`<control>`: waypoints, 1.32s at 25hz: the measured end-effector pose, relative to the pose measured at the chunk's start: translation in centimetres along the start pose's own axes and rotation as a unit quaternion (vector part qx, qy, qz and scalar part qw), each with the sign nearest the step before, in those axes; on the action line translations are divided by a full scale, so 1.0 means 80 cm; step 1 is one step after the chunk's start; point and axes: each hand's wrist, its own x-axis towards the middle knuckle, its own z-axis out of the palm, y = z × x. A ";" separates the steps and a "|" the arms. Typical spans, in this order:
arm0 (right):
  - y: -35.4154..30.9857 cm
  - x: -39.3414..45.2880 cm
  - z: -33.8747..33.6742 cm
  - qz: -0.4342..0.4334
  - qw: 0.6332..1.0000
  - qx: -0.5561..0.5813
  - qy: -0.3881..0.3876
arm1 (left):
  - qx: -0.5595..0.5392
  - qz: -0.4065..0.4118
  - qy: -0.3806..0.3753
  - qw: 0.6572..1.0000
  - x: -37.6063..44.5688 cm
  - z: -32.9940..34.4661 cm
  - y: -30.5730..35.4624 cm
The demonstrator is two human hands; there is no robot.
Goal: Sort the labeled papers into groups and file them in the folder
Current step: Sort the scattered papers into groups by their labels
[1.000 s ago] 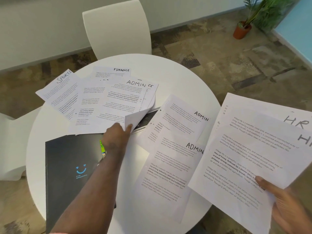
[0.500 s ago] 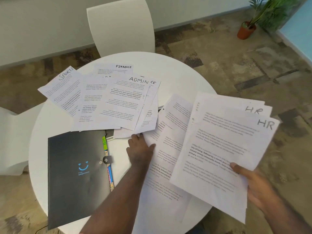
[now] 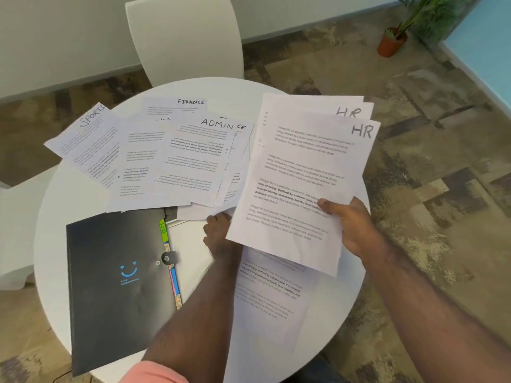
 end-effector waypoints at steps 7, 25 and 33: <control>0.005 0.003 -0.004 0.014 1.000 0.008 0.023 | -0.294 -0.020 -0.011 0.956 -0.005 -0.011 0.030; -0.034 0.002 -0.102 -0.032 0.993 0.051 0.106 | -0.024 0.048 -0.012 0.998 -0.095 -0.023 -0.032; -0.057 -0.013 -0.142 -0.067 0.983 0.090 0.144 | -0.327 -0.014 0.004 0.945 -0.083 -0.067 -0.081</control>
